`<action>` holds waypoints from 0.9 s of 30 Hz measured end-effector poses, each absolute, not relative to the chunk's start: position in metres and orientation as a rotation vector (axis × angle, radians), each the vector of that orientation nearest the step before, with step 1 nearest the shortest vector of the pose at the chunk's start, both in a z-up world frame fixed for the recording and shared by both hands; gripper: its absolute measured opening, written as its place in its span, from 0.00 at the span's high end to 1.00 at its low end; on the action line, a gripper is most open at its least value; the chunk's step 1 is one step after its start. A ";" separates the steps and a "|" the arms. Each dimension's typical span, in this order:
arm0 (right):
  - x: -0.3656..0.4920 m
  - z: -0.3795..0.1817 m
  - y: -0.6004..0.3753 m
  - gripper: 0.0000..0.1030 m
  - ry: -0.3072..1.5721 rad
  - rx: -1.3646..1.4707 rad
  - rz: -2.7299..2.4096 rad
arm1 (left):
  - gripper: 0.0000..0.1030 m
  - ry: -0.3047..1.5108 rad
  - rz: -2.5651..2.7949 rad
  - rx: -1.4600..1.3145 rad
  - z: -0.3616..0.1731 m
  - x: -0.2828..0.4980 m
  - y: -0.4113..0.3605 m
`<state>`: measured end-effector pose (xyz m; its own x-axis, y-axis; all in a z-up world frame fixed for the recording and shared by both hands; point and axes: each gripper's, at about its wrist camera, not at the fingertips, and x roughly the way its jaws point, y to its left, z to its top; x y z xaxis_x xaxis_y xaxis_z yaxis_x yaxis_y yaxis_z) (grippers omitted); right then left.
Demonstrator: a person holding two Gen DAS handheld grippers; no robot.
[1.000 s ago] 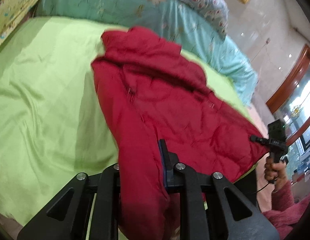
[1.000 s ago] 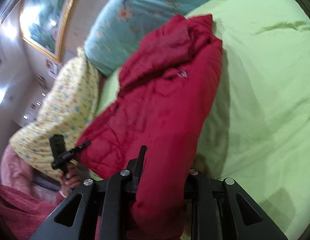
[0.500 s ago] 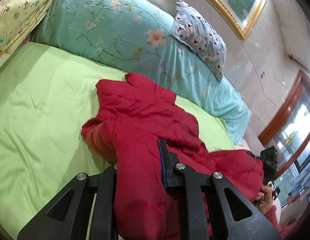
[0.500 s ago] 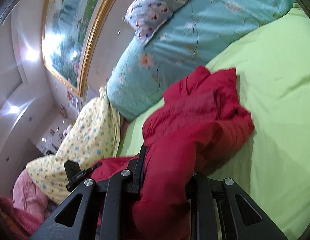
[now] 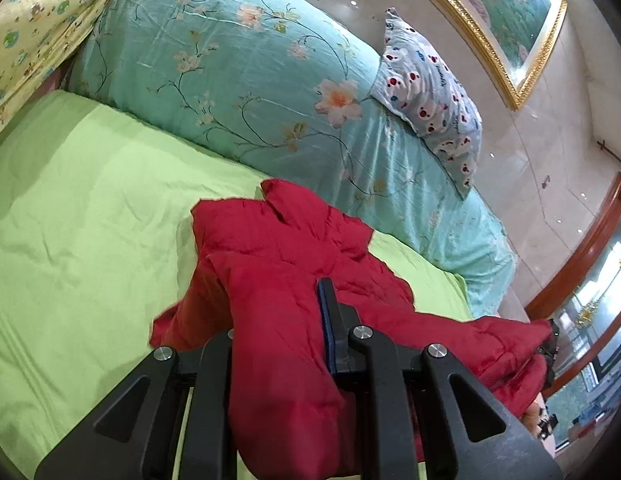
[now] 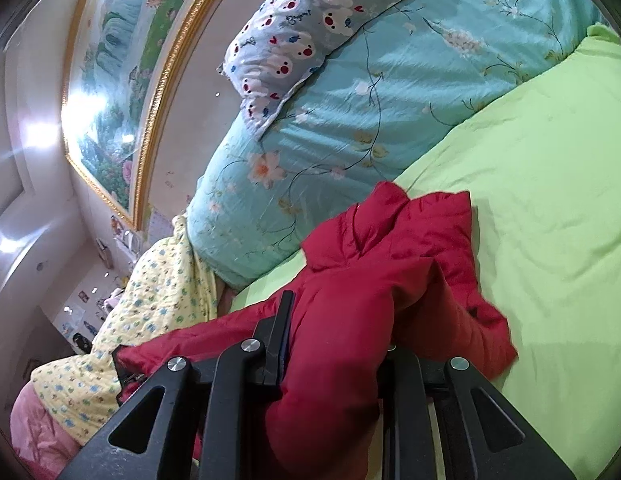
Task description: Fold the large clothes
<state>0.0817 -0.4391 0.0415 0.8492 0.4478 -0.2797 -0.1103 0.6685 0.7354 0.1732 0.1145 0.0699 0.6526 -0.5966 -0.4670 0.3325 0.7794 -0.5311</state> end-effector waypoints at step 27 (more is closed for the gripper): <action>0.204 -0.014 -0.461 0.78 0.593 0.830 0.108 | 0.82 0.829 -0.382 -0.446 0.007 0.303 0.076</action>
